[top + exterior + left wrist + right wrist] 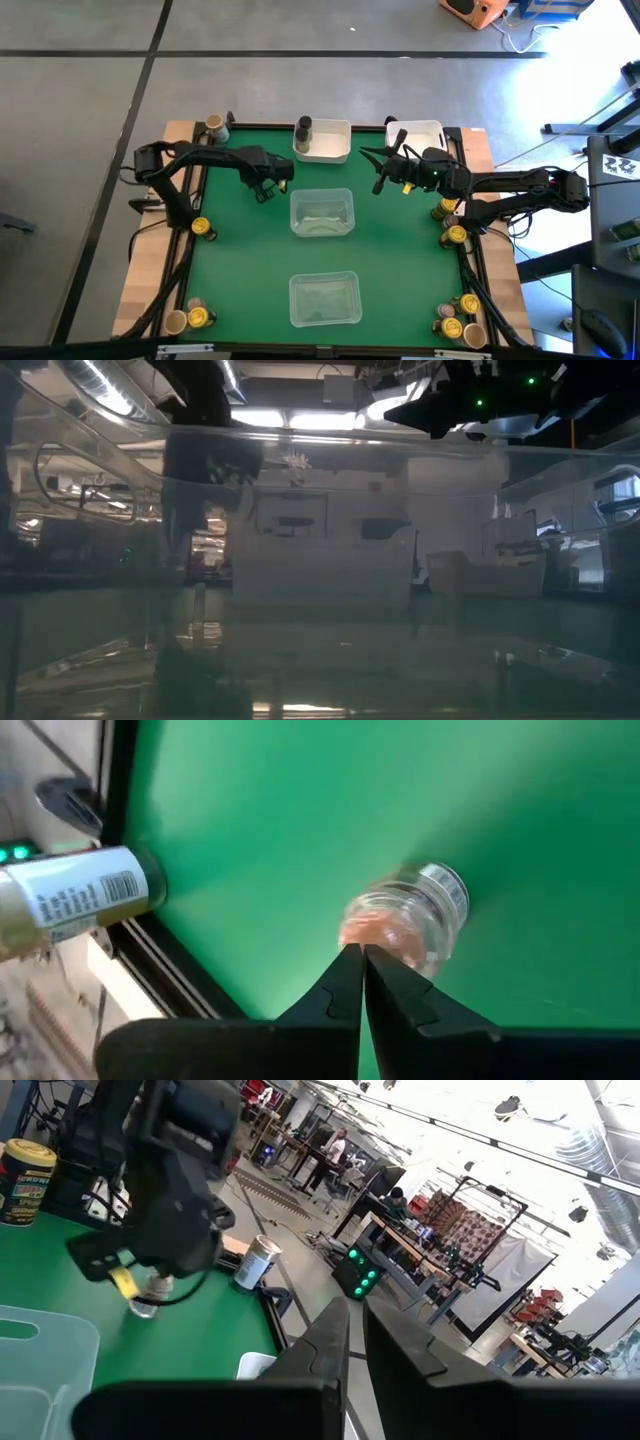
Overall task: Sort spices by type
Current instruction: Put the top left transparent seasoning bottle into the center transparent bin
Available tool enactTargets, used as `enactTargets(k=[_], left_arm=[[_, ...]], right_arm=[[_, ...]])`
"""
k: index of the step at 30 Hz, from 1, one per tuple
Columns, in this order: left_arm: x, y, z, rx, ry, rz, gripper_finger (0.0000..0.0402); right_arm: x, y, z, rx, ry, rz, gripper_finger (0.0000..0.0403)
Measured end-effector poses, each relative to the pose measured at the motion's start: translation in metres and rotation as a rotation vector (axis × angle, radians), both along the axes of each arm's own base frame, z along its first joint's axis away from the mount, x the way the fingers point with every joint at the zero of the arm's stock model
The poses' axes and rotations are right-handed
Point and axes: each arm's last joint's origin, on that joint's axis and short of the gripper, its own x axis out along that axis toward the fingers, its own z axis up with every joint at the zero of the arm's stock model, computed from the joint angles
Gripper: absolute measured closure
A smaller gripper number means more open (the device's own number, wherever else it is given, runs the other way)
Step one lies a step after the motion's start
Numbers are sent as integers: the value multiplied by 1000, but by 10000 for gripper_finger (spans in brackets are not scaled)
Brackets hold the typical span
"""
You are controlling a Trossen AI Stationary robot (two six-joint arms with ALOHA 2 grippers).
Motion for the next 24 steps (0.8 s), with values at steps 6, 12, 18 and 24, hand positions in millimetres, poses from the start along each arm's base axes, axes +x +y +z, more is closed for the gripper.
enactTargets(k=[6,12,18,24], left_arm=[[-12,-15,40,43,-110,-19,396],[-35,-20,78,44,-290,-27,388],[-53,-17,98,-4,-427,-3,320],[-56,-6,98,-4,-454,9,225]], right_arm=[[0,0,0,0,0,-1,366],[0,0,0,0,0,-1,366],[0,0,0,1,4,0,366],[0,0,0,2,5,-1,366]])
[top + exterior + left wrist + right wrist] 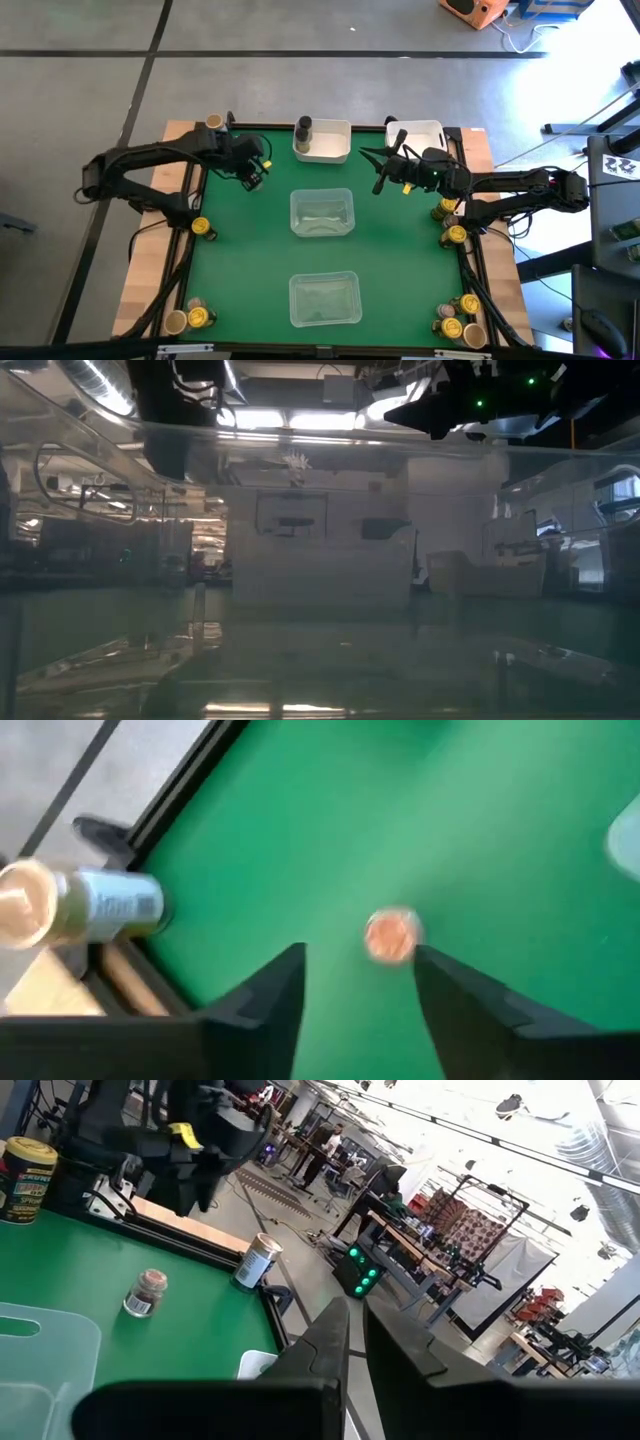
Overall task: Sort spices by type
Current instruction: Put the top left transparent seasoning bottle into the center transparent bin
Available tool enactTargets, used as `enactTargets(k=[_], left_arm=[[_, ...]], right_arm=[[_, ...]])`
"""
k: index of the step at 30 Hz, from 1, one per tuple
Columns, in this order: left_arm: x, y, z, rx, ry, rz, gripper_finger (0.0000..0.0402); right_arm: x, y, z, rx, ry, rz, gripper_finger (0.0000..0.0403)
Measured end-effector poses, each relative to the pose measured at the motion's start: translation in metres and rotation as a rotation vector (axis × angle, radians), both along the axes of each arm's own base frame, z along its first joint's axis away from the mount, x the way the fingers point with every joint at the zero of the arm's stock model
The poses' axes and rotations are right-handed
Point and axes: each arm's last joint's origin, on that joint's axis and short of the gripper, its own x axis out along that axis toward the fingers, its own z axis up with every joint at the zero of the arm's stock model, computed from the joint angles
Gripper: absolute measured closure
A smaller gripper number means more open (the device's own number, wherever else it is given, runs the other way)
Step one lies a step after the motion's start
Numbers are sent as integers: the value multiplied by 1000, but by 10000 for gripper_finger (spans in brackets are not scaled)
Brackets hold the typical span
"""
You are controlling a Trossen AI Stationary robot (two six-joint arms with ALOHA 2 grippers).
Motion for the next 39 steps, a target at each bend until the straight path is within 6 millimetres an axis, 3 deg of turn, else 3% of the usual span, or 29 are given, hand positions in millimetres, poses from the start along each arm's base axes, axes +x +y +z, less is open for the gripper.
enactTargets(k=[6,11,22,33,39], left_arm=[[1,12,-26,-127,-82,-55,153],[-8,20,-47,-154,-49,-20,130],[-13,21,-84,-140,-67,-20,128],[-17,19,-107,-121,-94,-28,128],[-18,19,-109,-123,-82,-39,171]], right_arm=[[0,0,0,0,0,0,366],[0,0,0,0,0,0,366],[0,0,0,0,0,1,366],[0,0,0,-1,0,1,366],[0,0,0,0,0,2,366]])
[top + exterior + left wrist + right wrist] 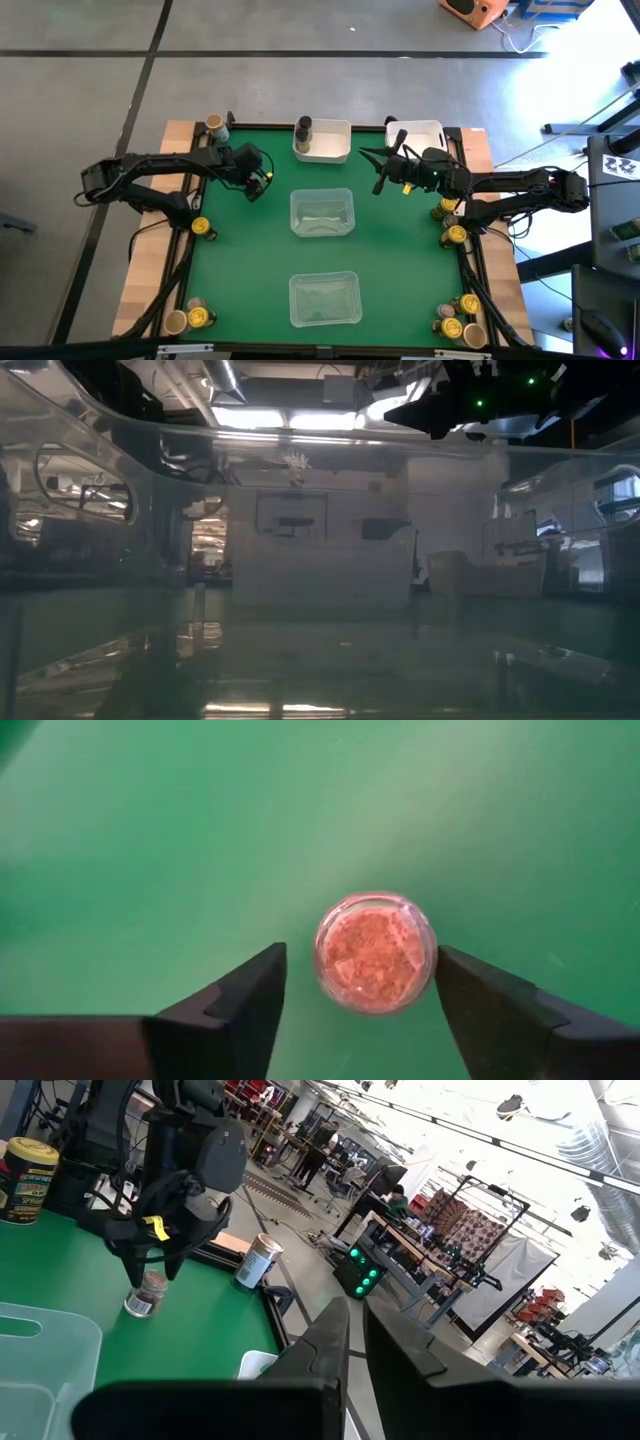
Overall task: Sort spices by type
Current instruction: Put the top left transparent seasoning bottle into the center transparent bin
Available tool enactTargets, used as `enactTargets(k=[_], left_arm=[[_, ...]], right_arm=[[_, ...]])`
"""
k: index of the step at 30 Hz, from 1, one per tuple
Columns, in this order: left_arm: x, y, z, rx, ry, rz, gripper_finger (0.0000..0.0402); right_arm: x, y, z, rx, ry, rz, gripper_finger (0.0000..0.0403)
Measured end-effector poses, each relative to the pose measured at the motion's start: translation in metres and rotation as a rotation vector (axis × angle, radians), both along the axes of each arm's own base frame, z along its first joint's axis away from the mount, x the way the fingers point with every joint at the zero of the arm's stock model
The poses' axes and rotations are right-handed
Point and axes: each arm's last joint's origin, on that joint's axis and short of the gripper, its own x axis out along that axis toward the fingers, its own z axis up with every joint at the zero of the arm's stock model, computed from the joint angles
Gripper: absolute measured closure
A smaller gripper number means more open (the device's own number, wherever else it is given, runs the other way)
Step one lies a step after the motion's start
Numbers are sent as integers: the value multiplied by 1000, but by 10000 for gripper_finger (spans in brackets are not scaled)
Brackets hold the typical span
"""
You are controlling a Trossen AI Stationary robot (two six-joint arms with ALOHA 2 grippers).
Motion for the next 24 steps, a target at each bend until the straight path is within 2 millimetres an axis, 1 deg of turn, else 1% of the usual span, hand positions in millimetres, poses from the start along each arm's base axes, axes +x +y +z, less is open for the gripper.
enactTargets(k=[6,9,13,21,24], left_arm=[[1,0,0,11,2,-23,245],[1,1,2,14,3,-24,265],[6,-2,10,16,-5,-45,269],[30,-15,48,54,-89,-150,275],[36,-22,58,60,-110,-185,273]], right_arm=[[0,0,0,0,0,0,366],[0,0,0,0,0,0,366],[0,0,0,0,0,1,366],[0,0,0,0,-1,-1,366],[0,0,0,0,-1,-1,366]])
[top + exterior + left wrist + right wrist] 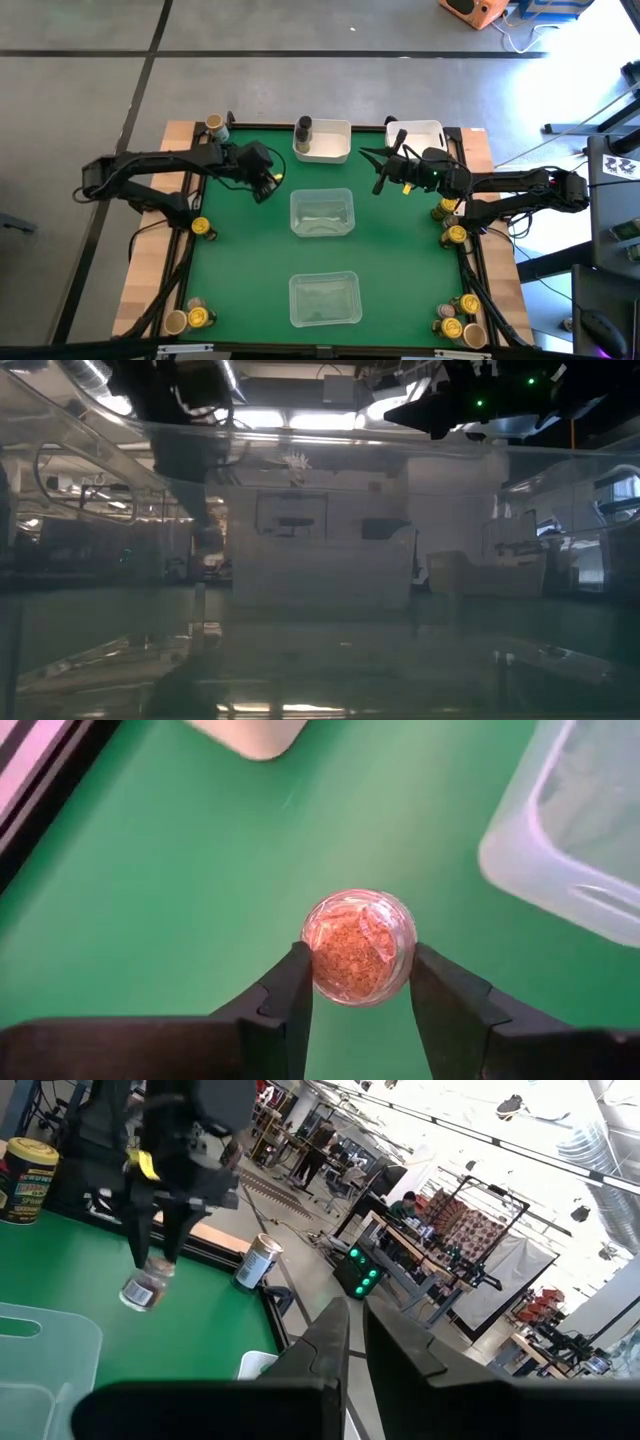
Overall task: Sort spices by type
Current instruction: Put the top left transparent seasoning bottle into the center transparent bin
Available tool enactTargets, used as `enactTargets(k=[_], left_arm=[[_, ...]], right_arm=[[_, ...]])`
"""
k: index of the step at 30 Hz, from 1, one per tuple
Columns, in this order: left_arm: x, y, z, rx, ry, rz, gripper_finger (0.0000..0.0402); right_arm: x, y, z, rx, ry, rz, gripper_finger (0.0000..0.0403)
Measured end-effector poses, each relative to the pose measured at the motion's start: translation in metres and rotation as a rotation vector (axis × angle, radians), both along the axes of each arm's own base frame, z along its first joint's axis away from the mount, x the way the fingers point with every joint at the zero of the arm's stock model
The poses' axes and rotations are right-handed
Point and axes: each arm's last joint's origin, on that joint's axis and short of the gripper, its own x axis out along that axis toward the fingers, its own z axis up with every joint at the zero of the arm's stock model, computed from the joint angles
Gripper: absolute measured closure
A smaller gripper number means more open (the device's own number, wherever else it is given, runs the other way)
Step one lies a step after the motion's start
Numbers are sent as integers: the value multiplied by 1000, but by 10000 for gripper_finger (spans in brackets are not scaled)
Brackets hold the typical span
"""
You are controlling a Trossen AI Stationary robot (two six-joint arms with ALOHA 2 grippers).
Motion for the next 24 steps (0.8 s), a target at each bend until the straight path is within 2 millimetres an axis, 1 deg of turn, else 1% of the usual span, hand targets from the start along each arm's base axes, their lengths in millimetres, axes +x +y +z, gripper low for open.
enactTargets(k=[9,14,18,21,24], left_arm=[[20,-26,31,28,-125,-122,271],[31,-42,39,52,-216,-200,271],[41,-52,37,63,-240,-260,271],[50,-55,29,63,-235,-279,271],[62,-57,17,72,-204,-312,270]], right_arm=[[0,0,0,0,0,-1,366],[0,0,0,0,0,0,366],[0,0,0,0,0,0,366],[0,0,0,0,0,0,366],[0,0,0,0,0,0,366]])
